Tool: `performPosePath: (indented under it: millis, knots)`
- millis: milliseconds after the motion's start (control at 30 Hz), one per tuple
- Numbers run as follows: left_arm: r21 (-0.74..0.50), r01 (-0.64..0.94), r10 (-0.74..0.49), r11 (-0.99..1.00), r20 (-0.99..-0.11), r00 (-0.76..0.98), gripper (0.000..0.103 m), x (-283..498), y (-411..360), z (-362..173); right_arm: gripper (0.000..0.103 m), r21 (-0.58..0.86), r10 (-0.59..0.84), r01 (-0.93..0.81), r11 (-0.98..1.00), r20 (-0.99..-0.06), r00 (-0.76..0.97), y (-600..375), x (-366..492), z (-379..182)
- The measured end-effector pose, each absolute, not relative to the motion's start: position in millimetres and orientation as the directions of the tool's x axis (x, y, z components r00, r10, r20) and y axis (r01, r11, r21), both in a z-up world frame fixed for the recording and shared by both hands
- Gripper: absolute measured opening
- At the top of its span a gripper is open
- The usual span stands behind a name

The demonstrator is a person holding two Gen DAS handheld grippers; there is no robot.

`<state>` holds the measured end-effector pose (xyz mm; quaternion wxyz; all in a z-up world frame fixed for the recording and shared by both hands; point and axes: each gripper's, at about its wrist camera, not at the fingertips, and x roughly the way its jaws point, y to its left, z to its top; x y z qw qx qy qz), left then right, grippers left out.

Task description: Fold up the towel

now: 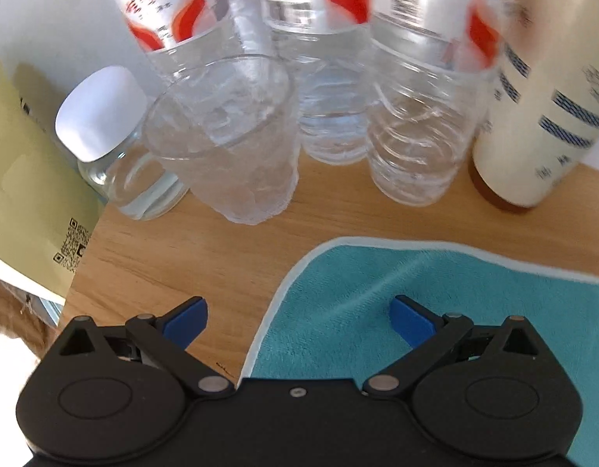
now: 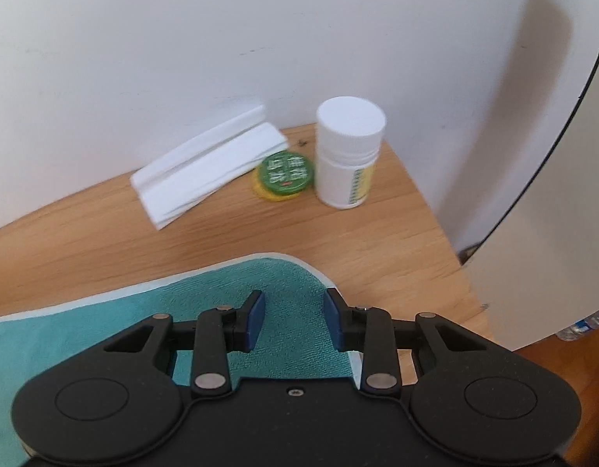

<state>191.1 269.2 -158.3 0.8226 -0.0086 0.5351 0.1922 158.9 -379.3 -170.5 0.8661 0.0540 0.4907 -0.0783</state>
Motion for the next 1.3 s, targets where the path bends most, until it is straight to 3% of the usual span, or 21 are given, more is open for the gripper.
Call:
performPosePath:
  millis: [267,433,500,533,800,933,1100,1200,1300]
  knots:
    - [0.225,-0.350,0.345,0.910,-0.877,0.333,0.103,197.1,268.4,-156.4,0.037,-0.015,-0.107,0.194,0.981,-0.874,0.474,-376.3,166.2,-163.6]
    - [0.226,-0.335,0.346,0.915,-0.867,0.358,0.103,184.0,250.9,-137.9,0.047,-0.015,-0.085,0.141,0.990,-0.859,0.504,-370.0,139.5,-146.2]
    - [0.219,-0.319,0.334,0.922,-0.868,0.368,0.103,172.2,242.4,-127.6,0.059,-0.023,-0.079,0.112,0.993,-0.842,0.533,-366.6,122.3,-137.8]
    - [0.214,-0.317,0.329,0.924,-0.868,0.372,0.103,165.3,238.7,-122.9,0.059,-0.032,-0.082,0.101,0.994,-0.838,0.540,-364.4,113.2,-134.2]
    - [0.162,-0.339,0.305,0.927,-0.852,0.425,0.103,106.2,217.8,-91.8,0.060,0.003,0.012,-0.016,1.000,-0.825,0.565,-357.3,36.8,-125.7]
    - [0.133,-0.367,0.299,0.921,-0.845,0.444,0.103,74.8,209.5,-82.6,0.061,-0.051,-0.017,-0.043,0.998,-0.816,0.578,-351.4,13.5,-118.9]
    - [0.020,-0.328,0.165,0.944,-0.893,0.418,0.103,51.3,209.7,-87.4,0.067,-0.105,-0.093,0.017,0.994,-0.790,0.606,-341.2,-30.8,-109.7]
    - [-0.006,-0.266,0.126,0.964,-0.870,0.477,0.103,45.4,203.2,-83.5,0.067,-0.100,-0.125,0.075,0.992,-0.795,0.593,-337.6,-54.1,-106.7]
    - [-0.054,-0.103,0.016,0.993,-0.817,0.576,0.103,44.6,188.8,-68.8,0.067,-0.088,-0.174,0.178,0.980,-0.812,0.557,-333.2,-71.7,-107.8]
